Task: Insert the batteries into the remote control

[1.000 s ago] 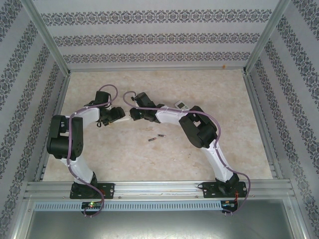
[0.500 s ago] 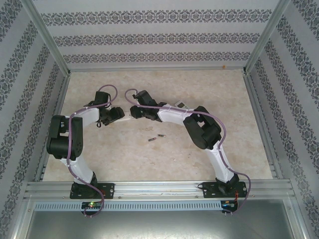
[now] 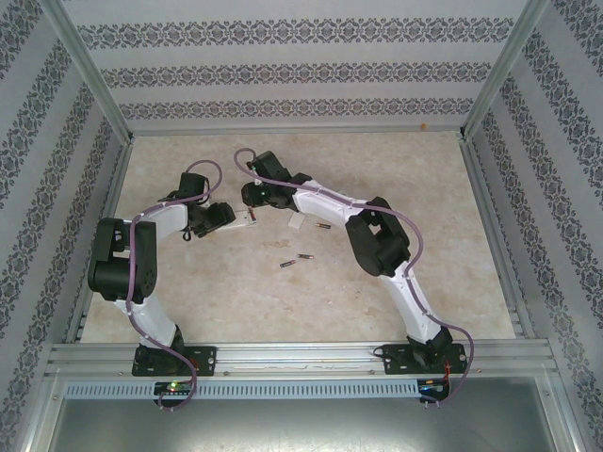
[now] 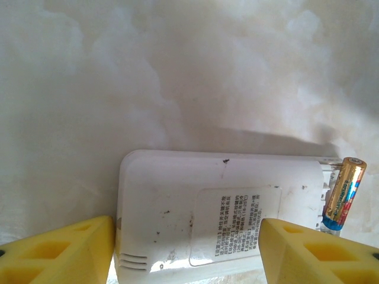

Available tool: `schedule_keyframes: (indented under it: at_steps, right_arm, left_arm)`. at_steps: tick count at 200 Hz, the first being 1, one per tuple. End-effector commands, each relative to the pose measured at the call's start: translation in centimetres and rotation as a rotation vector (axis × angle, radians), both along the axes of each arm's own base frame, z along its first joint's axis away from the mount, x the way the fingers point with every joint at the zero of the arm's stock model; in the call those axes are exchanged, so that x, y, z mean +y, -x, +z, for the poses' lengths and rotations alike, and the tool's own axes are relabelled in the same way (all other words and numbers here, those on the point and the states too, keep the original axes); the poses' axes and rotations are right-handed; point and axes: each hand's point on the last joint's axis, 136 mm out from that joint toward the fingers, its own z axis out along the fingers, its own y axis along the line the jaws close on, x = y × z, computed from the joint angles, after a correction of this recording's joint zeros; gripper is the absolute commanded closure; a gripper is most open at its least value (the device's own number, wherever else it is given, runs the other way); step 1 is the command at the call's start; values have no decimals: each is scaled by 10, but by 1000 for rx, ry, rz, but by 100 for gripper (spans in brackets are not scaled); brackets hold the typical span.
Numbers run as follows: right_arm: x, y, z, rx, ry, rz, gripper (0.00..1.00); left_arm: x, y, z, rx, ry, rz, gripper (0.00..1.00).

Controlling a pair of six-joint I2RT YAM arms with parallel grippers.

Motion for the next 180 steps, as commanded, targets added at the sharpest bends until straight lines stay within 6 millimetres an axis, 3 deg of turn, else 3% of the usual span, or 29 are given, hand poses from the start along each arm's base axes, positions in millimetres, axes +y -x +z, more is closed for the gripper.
schedule_keyframes:
  at_steps: [1,129,180]
  right_arm:
    - [-3,14,-23,84,78,32,71]
    - [7,20,-41,87,150,66,73]
    - [4,22,-45,73,192,58,79]
  left_arm:
    - [2,0,8,-16,-5,-13,34]
    - [1,0,7,-12,-1,-12,35]
    - [1,0,8,-13,-1,-9,35]
